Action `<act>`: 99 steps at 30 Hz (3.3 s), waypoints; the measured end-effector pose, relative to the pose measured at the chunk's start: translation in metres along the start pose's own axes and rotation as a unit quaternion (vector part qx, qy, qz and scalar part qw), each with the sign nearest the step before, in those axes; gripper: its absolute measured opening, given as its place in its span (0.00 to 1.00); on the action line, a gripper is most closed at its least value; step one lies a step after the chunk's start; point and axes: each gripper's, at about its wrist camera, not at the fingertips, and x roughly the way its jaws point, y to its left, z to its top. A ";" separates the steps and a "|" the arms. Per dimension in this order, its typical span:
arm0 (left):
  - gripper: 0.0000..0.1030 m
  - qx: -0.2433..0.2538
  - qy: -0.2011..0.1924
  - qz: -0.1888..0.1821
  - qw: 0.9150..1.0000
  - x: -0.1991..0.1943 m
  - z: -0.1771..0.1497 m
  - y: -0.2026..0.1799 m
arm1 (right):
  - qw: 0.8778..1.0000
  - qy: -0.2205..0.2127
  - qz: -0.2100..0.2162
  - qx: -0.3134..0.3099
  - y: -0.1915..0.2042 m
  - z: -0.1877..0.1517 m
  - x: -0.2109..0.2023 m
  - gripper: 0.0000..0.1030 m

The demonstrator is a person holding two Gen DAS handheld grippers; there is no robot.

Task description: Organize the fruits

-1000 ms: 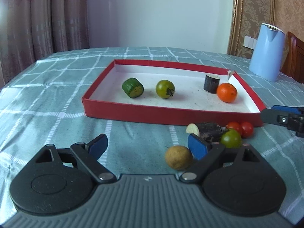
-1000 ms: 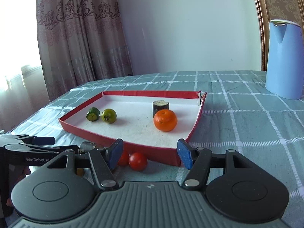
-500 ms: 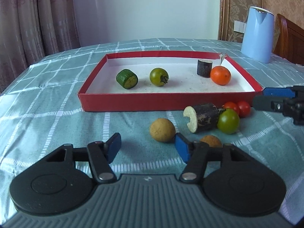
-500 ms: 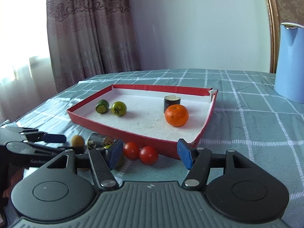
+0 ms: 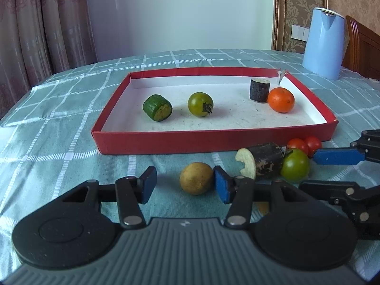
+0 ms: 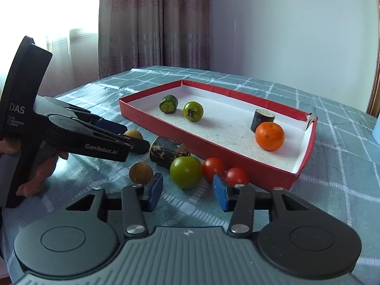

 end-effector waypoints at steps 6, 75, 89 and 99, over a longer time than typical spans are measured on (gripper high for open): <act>0.35 0.009 -0.006 -0.010 1.000 -0.001 -0.001 -0.003 | 1.000 0.010 -0.001 -0.012 0.006 0.006 0.015 0.37; 0.26 -0.018 -0.065 0.103 0.992 0.009 0.053 -0.029 | 0.988 -0.098 -0.094 0.074 -0.031 0.021 -0.013 0.31; 0.26 -0.047 -0.047 0.137 0.988 0.064 0.086 -0.012 | 0.993 -0.035 -0.099 0.060 -0.039 0.058 0.054 0.31; 0.26 -0.047 -0.032 0.153 0.987 0.094 0.099 -0.008 | 0.994 0.000 -0.088 0.063 -0.041 0.063 0.086 0.31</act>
